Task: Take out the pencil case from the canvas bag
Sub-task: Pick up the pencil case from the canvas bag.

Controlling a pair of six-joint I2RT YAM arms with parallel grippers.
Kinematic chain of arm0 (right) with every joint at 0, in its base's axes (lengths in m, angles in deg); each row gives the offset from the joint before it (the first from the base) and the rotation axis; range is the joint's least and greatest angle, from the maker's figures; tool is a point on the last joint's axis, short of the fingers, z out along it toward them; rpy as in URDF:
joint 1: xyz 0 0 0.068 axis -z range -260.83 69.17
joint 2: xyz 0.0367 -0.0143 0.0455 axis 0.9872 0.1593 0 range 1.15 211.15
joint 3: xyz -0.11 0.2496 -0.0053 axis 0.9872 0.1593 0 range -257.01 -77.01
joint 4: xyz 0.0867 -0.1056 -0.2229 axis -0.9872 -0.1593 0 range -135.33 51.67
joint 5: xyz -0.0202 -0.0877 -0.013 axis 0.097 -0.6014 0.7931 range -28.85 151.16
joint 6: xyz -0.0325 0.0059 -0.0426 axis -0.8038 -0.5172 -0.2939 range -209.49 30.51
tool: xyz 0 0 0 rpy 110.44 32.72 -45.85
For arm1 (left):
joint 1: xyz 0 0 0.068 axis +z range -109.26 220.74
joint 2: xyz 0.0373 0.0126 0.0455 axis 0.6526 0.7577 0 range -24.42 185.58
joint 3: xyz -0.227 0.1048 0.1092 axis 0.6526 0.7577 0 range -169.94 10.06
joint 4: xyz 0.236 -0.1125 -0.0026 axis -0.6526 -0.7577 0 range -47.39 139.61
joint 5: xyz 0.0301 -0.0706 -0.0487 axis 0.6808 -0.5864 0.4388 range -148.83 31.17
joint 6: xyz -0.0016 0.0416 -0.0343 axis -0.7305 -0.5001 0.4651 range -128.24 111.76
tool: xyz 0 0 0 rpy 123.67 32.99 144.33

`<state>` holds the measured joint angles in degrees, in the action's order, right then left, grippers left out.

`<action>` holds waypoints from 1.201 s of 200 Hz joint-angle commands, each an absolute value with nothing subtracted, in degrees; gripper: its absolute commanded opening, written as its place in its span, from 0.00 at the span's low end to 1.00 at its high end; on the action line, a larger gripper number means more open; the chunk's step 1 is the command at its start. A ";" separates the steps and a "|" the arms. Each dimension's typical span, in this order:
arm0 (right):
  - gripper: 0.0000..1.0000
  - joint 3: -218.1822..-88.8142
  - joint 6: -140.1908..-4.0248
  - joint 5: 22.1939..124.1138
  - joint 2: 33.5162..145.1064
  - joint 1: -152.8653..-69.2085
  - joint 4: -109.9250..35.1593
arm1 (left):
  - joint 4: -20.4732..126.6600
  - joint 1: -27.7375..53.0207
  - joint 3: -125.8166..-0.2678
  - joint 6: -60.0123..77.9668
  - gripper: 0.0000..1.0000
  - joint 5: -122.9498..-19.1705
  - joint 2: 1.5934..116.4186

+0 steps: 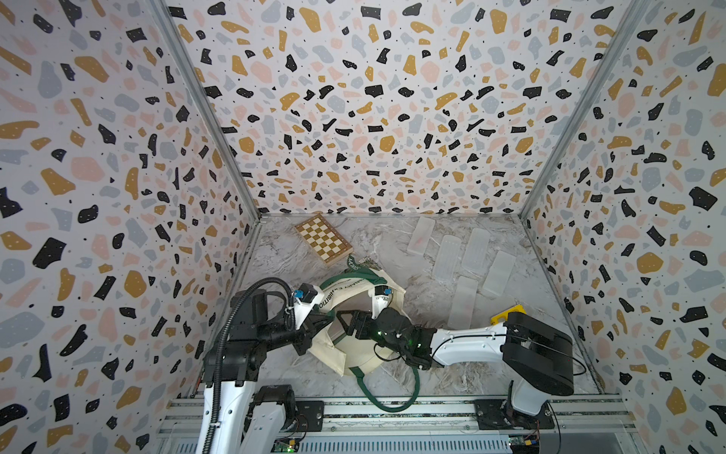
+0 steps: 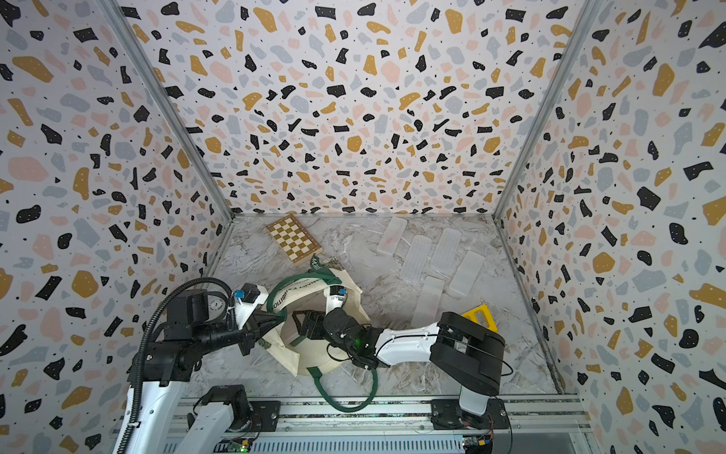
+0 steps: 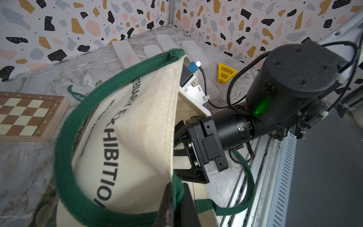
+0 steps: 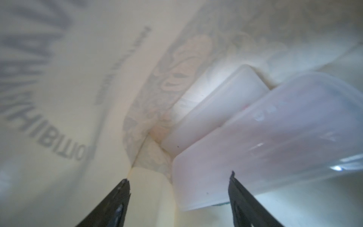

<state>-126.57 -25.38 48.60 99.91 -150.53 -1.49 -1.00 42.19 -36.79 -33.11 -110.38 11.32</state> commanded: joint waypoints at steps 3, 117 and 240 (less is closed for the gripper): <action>0.80 -127.19 -21.39 43.57 98.41 -152.34 -10.32 | 0.48 42.32 -36.37 -33.64 0.00 -111.74 11.06; 0.80 -129.03 -8.10 44.41 105.49 -152.20 -7.04 | 0.44 42.32 -36.43 -33.60 0.00 -112.26 10.56; 0.69 -131.36 -6.05 46.36 110.76 -149.07 -0.58 | 0.40 42.32 -36.27 -33.62 0.00 -112.60 10.76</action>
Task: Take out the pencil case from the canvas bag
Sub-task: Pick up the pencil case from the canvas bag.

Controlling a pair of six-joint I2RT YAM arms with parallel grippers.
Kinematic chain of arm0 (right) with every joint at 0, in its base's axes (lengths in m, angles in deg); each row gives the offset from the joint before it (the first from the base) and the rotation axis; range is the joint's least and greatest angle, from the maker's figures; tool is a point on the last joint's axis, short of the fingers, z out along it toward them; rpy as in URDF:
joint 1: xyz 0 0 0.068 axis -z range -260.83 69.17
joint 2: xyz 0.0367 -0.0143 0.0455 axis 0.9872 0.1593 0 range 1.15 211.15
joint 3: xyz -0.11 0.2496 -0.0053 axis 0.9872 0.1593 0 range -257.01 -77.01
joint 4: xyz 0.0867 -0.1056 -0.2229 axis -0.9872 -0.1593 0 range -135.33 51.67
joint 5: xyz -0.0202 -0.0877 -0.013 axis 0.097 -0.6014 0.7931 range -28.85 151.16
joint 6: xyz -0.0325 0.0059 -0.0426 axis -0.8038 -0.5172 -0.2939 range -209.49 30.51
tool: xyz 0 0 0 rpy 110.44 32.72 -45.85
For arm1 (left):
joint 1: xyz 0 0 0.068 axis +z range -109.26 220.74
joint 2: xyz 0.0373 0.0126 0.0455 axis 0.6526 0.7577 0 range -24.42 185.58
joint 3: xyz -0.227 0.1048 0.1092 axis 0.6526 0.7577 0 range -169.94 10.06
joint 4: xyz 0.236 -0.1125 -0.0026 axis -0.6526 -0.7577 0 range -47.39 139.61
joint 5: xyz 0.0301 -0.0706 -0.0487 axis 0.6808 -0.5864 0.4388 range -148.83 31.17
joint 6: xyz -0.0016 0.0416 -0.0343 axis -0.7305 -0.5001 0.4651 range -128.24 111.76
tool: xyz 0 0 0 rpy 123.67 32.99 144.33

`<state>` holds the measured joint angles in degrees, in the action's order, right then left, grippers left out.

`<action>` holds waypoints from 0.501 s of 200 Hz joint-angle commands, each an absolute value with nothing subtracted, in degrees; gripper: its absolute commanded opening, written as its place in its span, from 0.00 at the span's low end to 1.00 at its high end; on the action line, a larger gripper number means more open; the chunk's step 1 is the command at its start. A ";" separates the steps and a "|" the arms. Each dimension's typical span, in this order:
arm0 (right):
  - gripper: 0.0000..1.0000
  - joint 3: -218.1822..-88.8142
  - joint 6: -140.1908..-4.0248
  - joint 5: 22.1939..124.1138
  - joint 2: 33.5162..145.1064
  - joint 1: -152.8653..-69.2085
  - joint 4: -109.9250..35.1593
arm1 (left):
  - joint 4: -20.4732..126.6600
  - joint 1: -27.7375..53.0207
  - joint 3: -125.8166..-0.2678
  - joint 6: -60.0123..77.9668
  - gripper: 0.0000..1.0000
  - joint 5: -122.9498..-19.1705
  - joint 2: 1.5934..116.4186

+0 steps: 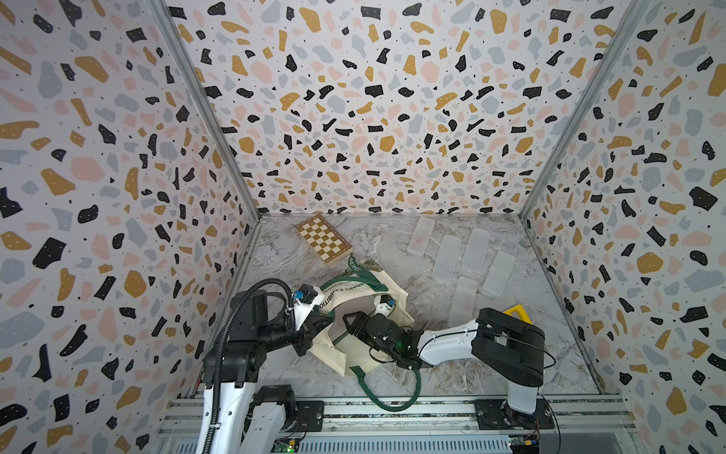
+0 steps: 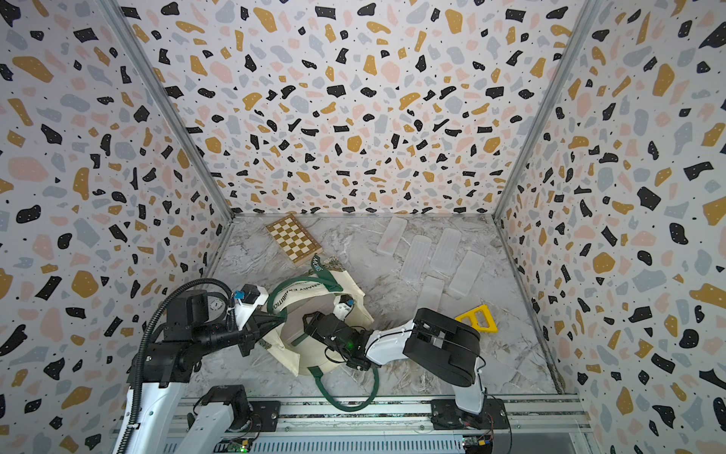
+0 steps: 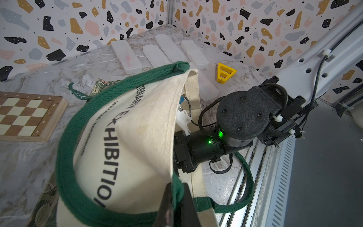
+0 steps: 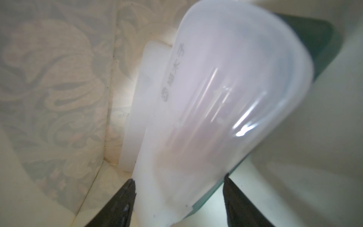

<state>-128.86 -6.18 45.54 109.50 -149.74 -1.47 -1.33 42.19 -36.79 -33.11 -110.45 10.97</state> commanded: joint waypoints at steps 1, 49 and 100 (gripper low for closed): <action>0.69 -131.43 -6.03 46.42 110.84 -149.05 -0.56 | 0.40 42.32 -36.26 -33.59 0.00 -112.61 10.70; 0.59 -131.63 -4.63 47.00 112.74 -147.83 -0.55 | 0.38 42.32 -36.31 -33.60 0.00 -112.80 10.82; 0.37 -131.01 -7.22 45.14 111.23 -147.71 -0.97 | 0.55 42.32 -36.24 -33.71 0.00 -112.88 10.85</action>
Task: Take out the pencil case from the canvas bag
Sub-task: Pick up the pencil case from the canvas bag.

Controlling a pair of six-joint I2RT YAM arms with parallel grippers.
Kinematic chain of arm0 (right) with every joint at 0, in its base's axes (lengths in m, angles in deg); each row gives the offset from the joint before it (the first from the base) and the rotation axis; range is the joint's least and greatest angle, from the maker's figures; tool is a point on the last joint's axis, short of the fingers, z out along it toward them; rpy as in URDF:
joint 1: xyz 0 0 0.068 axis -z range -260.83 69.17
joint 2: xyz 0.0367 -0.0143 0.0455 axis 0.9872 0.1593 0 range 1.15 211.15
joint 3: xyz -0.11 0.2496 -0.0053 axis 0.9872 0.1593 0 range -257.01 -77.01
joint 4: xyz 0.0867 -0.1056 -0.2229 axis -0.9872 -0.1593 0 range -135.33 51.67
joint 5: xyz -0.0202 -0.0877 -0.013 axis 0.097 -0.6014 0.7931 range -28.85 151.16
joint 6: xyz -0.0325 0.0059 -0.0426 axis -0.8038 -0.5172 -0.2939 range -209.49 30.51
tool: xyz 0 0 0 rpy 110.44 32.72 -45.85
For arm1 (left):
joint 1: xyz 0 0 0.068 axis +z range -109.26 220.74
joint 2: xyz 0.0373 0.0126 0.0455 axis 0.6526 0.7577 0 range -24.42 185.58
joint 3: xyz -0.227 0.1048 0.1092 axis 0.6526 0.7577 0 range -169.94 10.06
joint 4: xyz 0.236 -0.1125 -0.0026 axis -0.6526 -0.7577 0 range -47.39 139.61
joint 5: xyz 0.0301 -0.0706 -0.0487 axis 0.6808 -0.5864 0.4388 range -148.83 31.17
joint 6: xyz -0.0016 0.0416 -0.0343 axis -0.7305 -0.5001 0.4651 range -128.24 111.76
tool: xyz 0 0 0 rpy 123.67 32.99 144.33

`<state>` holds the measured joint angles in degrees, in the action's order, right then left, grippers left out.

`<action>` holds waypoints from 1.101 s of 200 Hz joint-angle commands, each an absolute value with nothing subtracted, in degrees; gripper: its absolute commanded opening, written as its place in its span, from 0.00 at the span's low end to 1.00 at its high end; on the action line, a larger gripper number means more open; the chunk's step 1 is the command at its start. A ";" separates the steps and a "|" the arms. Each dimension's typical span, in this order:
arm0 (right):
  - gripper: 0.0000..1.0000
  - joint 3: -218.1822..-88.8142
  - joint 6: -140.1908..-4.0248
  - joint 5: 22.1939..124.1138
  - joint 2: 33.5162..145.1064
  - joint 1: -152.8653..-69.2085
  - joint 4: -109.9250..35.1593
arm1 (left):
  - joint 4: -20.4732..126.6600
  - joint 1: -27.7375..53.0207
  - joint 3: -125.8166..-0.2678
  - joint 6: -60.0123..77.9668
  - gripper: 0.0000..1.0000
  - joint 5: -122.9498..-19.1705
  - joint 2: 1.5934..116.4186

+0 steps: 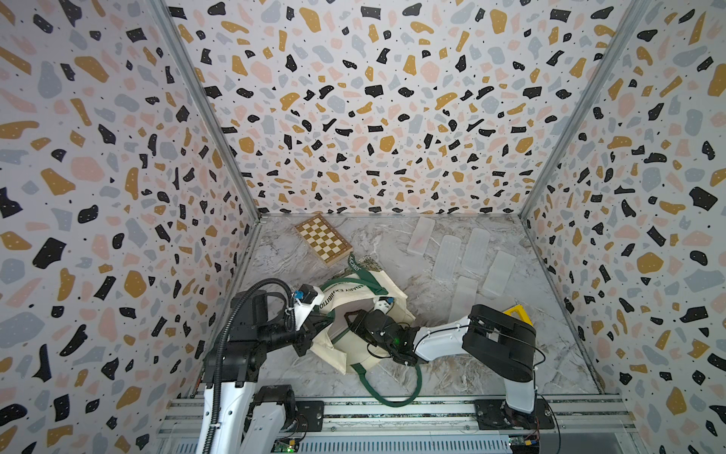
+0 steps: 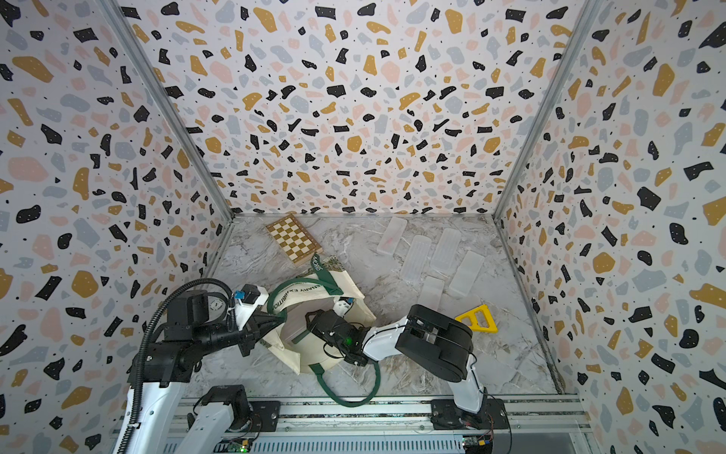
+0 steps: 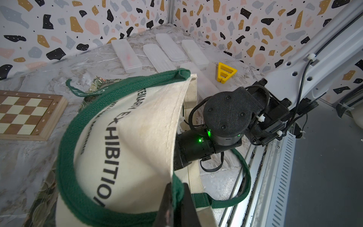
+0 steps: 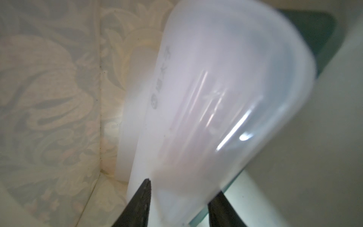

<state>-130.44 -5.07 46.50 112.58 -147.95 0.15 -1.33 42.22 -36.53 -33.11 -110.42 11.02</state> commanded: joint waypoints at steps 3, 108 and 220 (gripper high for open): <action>0.36 -131.02 -7.61 45.11 111.01 -147.72 -1.07 | 0.57 42.32 -36.22 -33.73 0.00 -112.88 10.88; 0.25 -120.68 -10.94 39.19 96.51 -151.32 -13.84 | 1.22 42.32 -36.57 -33.47 0.00 -112.88 11.45; 0.46 -115.79 -11.09 40.12 95.34 -152.27 -15.75 | 0.84 42.32 -37.06 -32.72 0.00 -112.98 11.18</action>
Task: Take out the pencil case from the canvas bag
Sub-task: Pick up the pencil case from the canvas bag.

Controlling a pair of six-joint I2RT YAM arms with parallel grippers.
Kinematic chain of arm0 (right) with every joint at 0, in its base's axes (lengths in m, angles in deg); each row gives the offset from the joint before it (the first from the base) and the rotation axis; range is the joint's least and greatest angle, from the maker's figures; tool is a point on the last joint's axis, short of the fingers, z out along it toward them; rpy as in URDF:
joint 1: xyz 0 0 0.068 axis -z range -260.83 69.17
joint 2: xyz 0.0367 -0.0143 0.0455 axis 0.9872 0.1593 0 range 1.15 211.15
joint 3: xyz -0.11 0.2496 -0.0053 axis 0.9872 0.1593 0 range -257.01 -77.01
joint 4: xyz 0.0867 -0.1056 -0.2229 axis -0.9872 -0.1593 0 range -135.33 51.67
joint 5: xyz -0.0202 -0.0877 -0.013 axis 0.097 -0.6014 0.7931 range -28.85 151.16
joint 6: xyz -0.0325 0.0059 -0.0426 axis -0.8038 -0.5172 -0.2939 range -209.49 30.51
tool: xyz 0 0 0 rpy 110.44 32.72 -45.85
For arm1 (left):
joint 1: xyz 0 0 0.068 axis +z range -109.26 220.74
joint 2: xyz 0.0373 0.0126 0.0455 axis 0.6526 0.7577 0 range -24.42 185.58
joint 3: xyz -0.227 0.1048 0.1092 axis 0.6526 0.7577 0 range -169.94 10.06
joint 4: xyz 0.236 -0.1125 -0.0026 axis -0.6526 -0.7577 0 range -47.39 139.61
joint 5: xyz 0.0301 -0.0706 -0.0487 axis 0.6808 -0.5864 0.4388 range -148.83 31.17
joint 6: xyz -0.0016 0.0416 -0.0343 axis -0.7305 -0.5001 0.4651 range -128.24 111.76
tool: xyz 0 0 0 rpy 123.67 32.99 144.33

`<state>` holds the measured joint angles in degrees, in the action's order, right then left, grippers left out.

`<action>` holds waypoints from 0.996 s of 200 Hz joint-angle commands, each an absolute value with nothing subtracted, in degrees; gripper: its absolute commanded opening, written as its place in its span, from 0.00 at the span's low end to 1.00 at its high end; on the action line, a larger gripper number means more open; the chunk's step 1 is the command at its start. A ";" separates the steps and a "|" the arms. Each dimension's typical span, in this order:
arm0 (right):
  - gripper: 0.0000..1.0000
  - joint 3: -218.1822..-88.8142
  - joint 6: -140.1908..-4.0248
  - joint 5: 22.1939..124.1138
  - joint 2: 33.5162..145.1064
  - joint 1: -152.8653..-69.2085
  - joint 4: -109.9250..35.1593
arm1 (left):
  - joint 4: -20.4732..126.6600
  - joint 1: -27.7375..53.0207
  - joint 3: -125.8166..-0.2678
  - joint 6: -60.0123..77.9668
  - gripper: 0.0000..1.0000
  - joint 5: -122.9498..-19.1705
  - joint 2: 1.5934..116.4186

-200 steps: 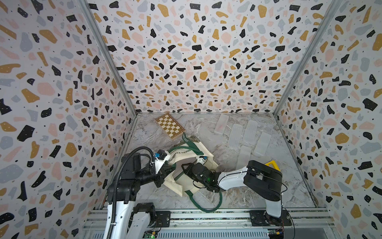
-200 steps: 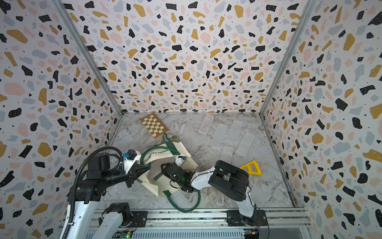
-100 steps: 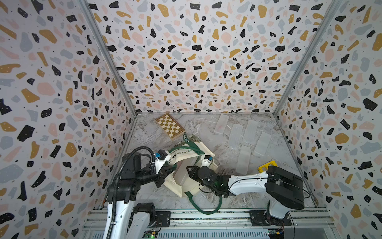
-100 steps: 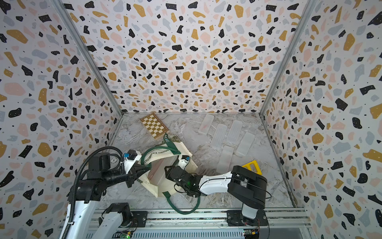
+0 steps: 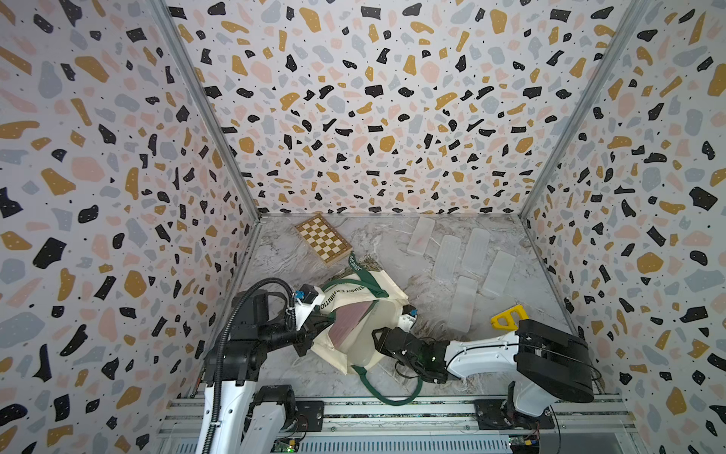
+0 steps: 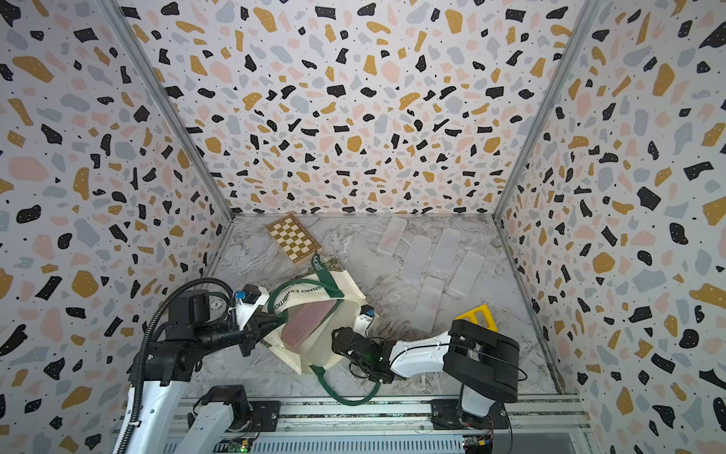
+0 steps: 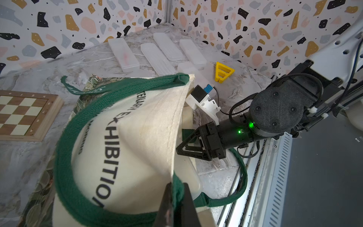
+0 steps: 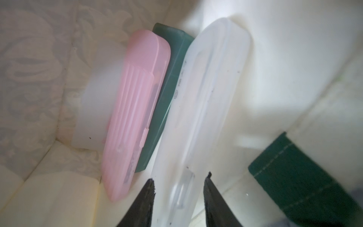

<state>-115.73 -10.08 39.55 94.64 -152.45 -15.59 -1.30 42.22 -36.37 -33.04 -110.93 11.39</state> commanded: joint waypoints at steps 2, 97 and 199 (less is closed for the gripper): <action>0.47 -115.84 -11.14 40.32 95.51 -152.28 -15.51 | 0.83 42.32 -37.01 -32.69 0.00 -113.00 11.20; 0.50 -120.01 -14.52 46.81 101.59 -150.93 -6.44 | 0.90 42.32 -36.97 -32.27 0.00 -113.06 10.77; 0.14 -118.22 -26.02 49.31 91.63 -151.24 -10.01 | 1.06 42.32 -40.01 -30.04 0.00 -110.29 12.31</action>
